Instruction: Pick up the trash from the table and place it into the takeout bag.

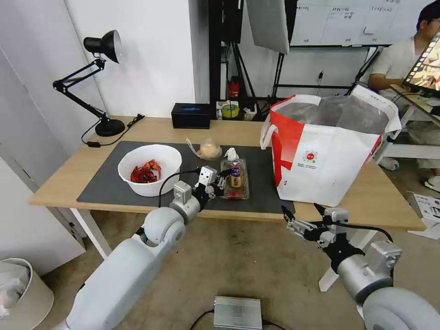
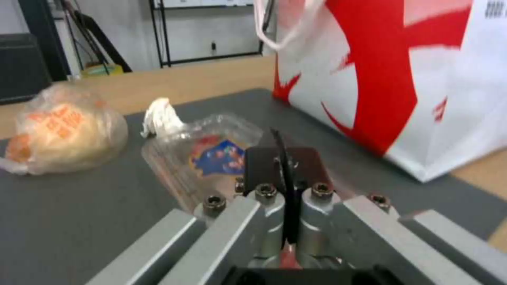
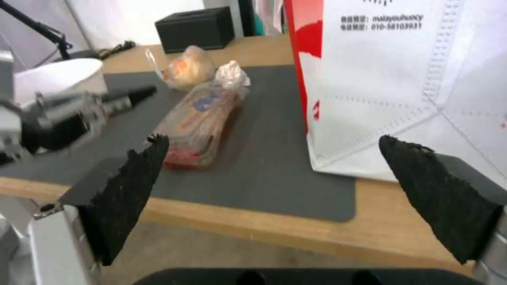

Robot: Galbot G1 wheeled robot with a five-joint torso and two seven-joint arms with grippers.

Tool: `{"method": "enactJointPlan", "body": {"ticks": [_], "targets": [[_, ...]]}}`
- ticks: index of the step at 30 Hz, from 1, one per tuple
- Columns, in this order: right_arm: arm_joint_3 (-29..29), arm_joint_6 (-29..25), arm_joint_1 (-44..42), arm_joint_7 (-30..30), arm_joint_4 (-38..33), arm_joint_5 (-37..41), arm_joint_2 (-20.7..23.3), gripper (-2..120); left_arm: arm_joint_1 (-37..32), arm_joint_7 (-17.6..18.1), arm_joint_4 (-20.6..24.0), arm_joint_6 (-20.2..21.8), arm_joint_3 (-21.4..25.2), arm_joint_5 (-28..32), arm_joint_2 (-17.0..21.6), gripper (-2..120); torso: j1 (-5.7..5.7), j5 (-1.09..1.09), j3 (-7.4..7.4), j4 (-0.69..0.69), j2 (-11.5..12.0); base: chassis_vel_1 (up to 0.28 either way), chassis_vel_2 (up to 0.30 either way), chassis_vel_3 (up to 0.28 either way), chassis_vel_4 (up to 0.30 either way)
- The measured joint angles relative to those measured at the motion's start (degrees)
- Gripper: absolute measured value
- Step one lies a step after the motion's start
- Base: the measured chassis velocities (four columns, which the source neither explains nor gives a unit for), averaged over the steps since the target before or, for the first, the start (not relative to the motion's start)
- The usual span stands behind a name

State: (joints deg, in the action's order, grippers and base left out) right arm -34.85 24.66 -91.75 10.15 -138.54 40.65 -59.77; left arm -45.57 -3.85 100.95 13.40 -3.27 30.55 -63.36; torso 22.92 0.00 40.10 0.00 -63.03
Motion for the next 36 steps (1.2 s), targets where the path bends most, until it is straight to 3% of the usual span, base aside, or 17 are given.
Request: {"method": "enactJointPlan", "body": {"ticks": [4, 9, 15, 25, 36], "targets": [[-0.37, 0.04, 1.79, 1.01, 0.76, 4.33, 2.44, 100, 0.41, -0.54, -0.78, -0.71, -1.22, -0.14, 0.5, 0, 0.0, 0.0, 0.0, 0.0, 0.0, 0.0, 0.0, 0.0, 0.0], [-0.45, 0.67, 8.08, 4.95, 2.81, 17.46, 7.51, 100, 1.44, -0.79, -2.13, -1.51, -2.93, 0.29, 1.39, 0, 0.0, 0.0, 0.0, 0.0, 0.0, 0.0, 0.0, 0.0, 0.0], [1.45, 1.93, 15.45, 8.74, 5.4, 27.0, 11.02, 100, 1.01, -0.82, -2.01, -2.05, -1.76, 0.36, 4.06, 0, 0.0, -0.01, 0.01, 0.01, 0.0, 0.0, 0.0, 0.0, 0.0], [3.71, 3.46, 19.75, 13.29, 7.8, 36.32, 9.19, 100, -1.15, -1.57, -0.62, -3.44, -0.13, 0.38, 6.02, 0, 0.0, -0.01, 0.01, 0.01, 0.0, 0.0, 0.0, 0.0, 0.0], [3.42, 3.57, 20.68, 16.62, 8.75, 46.07, 7.29, 100, 0.85, -1.78, -2.38, -4.51, -1.74, 0.89, 3.65, 0, 0.0, 0.0, 0.01, 0.0, 0.0, 0.0, 0.0, 0.0, 0.0]]}}
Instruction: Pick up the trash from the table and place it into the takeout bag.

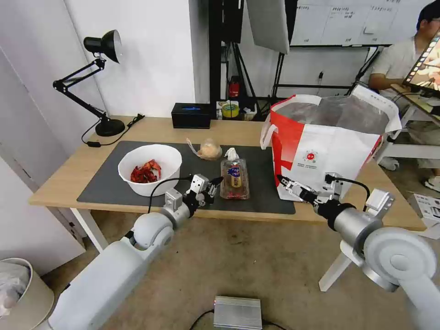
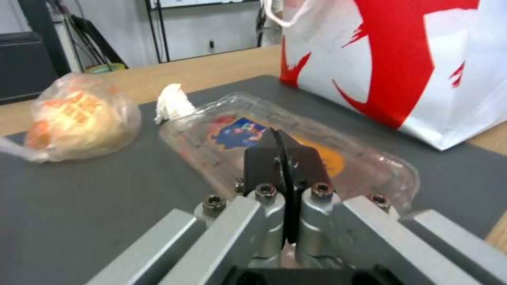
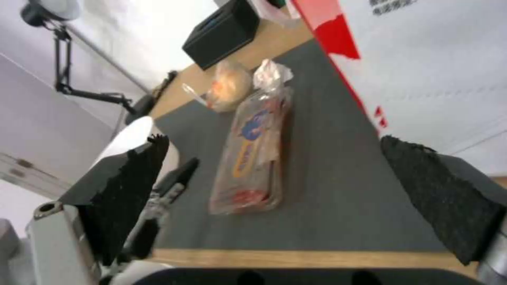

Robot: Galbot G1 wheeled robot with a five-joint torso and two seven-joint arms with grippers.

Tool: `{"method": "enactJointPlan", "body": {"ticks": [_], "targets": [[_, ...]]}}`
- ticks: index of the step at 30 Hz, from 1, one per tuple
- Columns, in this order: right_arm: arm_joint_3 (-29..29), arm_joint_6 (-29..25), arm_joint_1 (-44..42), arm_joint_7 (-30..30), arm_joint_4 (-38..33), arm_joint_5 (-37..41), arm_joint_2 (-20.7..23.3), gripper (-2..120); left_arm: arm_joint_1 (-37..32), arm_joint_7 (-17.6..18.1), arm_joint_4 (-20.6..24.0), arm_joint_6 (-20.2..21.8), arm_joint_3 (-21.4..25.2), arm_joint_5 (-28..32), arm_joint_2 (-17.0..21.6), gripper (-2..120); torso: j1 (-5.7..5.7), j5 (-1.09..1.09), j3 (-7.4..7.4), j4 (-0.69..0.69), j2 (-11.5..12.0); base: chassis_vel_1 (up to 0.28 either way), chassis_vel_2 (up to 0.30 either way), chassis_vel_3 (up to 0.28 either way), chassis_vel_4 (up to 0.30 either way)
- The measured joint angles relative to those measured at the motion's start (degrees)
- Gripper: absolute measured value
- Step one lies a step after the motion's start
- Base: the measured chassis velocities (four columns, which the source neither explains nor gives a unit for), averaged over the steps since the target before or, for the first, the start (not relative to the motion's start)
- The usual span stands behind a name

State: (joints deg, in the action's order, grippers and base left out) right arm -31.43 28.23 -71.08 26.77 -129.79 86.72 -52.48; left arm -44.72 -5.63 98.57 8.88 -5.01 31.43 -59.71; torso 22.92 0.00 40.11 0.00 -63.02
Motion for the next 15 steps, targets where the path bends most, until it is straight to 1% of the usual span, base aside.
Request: {"method": "enactJointPlan", "body": {"ticks": [6, 15], "targets": [[0.4, -0.43, 2.43, 0.53, 1.56, 5.92, -0.64, 100, 1.71, -0.14, -2.14, -0.8, -1.29, -0.06, -2.04, 0, 0.0, 0.0, 0.0, 0.0, 0.0, 0.0, 0.0, 0.0, 0.0], [2.17, -1.92, 6.96, 0.53, 5.11, 9.81, -1.58, 100, 3.29, -0.86, -5.2, -1.11, -2.38, -1.06, -4.11, 0, 0.0, 0.0, 0.0, 0.01, 0.0, 0.0, 0.0, 0.0, 0.0]]}}
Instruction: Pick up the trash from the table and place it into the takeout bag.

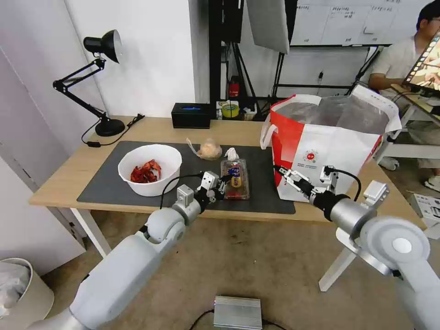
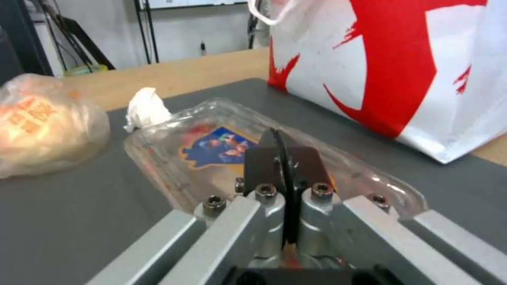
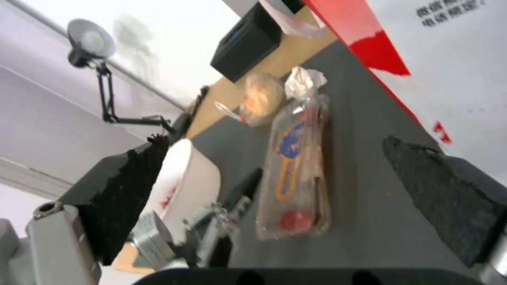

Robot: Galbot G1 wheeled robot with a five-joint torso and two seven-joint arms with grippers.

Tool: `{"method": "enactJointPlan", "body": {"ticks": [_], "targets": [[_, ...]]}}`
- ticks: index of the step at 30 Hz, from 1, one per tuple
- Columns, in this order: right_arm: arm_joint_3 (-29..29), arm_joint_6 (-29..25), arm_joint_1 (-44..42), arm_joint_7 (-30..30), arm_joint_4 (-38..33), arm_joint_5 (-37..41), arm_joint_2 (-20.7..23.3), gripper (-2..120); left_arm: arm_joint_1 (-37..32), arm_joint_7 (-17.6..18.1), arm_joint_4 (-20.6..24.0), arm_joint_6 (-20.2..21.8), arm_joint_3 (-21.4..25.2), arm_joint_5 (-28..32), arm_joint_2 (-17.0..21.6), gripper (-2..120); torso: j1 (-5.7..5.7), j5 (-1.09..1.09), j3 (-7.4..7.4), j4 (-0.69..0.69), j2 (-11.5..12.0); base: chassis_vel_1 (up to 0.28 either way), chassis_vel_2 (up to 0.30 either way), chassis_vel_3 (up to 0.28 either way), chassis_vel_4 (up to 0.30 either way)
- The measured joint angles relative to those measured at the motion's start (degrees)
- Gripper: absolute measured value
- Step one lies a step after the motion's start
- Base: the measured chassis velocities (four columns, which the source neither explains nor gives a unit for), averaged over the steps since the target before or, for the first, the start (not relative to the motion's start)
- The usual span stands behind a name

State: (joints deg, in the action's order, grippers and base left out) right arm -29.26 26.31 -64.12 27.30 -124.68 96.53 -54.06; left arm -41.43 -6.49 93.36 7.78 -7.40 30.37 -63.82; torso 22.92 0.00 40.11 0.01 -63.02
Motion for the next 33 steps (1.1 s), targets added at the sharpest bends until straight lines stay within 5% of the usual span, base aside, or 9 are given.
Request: {"method": "enactJointPlan", "body": {"ticks": [33], "targets": [[10.04, -0.83, 11.53, 2.36, 12.01, -2.19, -6.79, 100, -1.11, -1.07, -1.12, -1.24, -1.36, -3.75, -0.88, 0, 0.0, 0.0, -0.01, 0.0, -0.01, 0.0, 0.0, 0.0, 0.0]]}}
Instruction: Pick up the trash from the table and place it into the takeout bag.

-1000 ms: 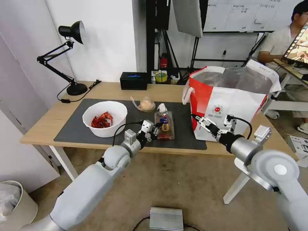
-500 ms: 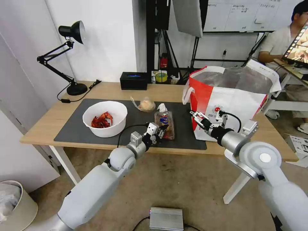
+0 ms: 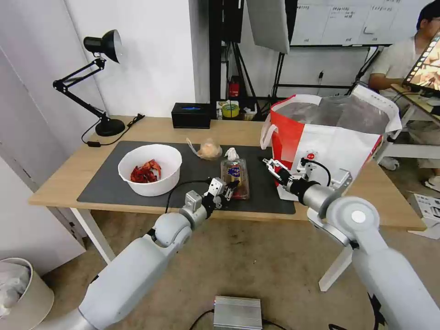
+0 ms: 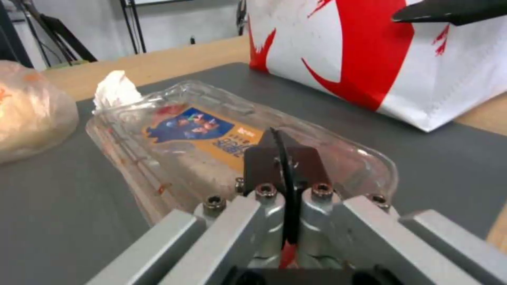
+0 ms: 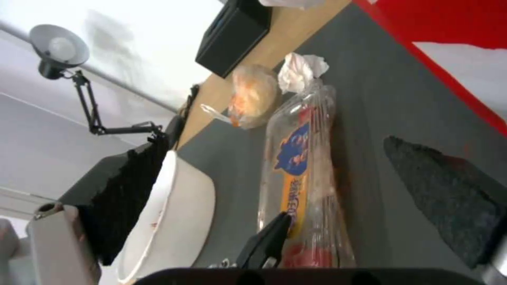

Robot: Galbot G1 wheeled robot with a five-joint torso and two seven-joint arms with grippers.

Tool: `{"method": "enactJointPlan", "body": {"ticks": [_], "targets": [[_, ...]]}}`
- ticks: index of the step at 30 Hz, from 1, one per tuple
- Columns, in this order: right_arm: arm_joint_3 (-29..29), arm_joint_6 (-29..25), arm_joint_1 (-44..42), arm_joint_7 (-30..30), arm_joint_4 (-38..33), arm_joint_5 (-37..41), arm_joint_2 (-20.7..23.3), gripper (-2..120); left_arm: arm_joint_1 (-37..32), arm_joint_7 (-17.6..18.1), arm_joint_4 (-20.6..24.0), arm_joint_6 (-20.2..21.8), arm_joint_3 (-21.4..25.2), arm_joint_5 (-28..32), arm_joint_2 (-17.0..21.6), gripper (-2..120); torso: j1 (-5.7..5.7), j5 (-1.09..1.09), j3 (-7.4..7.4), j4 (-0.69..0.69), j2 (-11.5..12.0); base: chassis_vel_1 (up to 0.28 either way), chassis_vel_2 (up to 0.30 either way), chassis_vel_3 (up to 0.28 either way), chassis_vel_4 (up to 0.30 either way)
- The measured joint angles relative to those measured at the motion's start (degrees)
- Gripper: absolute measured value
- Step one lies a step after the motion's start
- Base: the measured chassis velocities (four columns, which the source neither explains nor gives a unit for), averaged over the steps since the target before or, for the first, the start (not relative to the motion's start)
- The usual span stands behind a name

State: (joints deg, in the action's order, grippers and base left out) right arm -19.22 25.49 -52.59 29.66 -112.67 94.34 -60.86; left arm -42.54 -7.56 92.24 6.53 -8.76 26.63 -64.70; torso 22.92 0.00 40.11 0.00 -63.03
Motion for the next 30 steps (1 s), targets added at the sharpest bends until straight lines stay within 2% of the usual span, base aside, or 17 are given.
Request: {"method": "enactJointPlan", "body": {"ticks": [30], "targets": [[6.15, 0.75, 8.93, 1.93, 10.0, -4.11, -5.11, 100, -0.05, 0.26, 0.11, -0.14, 0.15, -0.19, -1.47, 0, 0.0, 0.0, 0.0, 0.0, 0.0, 0.0, 0.0, 0.0, 0.0]]}}
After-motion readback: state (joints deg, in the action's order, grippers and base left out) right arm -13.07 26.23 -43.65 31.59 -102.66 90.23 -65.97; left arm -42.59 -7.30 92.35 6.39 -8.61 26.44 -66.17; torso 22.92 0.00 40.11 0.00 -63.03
